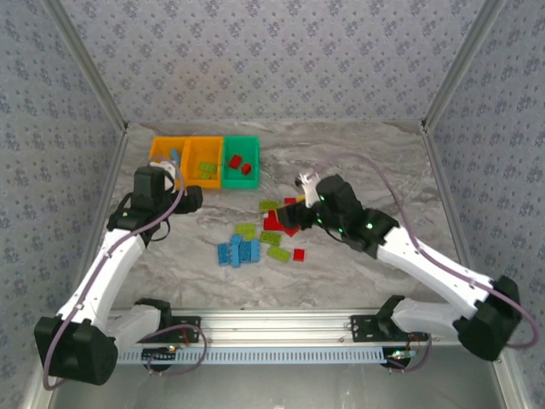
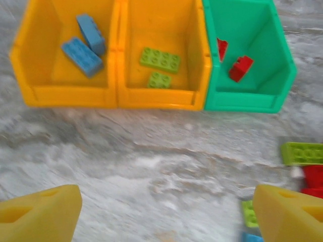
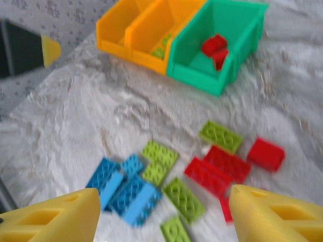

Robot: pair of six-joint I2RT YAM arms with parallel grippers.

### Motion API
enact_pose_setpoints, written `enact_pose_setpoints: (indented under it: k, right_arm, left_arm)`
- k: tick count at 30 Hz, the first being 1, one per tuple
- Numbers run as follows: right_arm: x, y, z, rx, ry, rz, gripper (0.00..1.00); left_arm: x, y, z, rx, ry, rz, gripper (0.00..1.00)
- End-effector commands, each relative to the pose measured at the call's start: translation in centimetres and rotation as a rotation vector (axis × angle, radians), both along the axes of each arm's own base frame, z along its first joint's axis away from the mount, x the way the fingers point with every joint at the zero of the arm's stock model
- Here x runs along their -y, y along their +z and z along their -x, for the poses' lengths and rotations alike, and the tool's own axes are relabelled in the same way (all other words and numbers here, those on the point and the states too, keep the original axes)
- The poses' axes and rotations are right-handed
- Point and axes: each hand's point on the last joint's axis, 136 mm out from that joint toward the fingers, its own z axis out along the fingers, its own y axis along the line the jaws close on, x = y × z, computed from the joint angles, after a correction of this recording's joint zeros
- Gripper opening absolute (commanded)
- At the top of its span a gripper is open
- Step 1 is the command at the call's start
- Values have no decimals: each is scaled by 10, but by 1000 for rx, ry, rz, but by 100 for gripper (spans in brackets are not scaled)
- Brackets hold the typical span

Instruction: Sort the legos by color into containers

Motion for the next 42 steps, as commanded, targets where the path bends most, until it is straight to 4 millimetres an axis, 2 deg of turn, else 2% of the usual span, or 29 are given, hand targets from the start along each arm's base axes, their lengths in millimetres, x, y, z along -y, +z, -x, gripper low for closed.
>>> enact_pose_setpoints:
  k: [1,3,5,8,10,14,18,21,25,29,32,37,39,42]
  right_arm:
    - [33,-26,22,-124,-95,23,74]
    - [47,-27,25,-129,-136,4,78]
    - [53,-26,25,-134,-153,-29,83]
    - [60,-24,21,-148,-168,-67,93]
    - [63,-25,19,-154,-174,-70,99]
    - [64,-30,17,-167,-171,-86,100]
    - [64,-34,16,-188,-177,-96,100]
    - [64,-32,16,-195,-178,-102,100]
    - [67,-33,17,-204,-185,-91,100]
    - [70,-34,19,-216,-199,-76,100]
    - [70,-35,21,-230,-193,-76,100]
    - [45,-37,36,-297,-50,-114,98]
    - [29,-37,47,-334,37,-116,97]
    - [6,-41,62,-362,147,-76,97]
  left_arm:
    - [32,-23,41,-201,50,177,83]
    - [51,-44,56,-256,46,215,81]
    - [61,-69,67,-322,61,233,79]
    - [69,-98,81,-408,84,241,76]
    - [71,-109,89,-436,83,232,73]
    - [71,-134,105,-492,76,222,68]
    - [81,-151,109,-552,40,239,67]
    - [80,-159,106,-577,47,202,66]
    - [89,-164,100,-583,18,214,66]
    - [82,-179,103,-616,30,153,64]
    - [78,-187,106,-640,32,116,58]
    - [72,-192,107,-650,44,79,39]
    - [72,-186,104,-626,48,81,32]
    - [65,-165,93,-544,65,67,28]
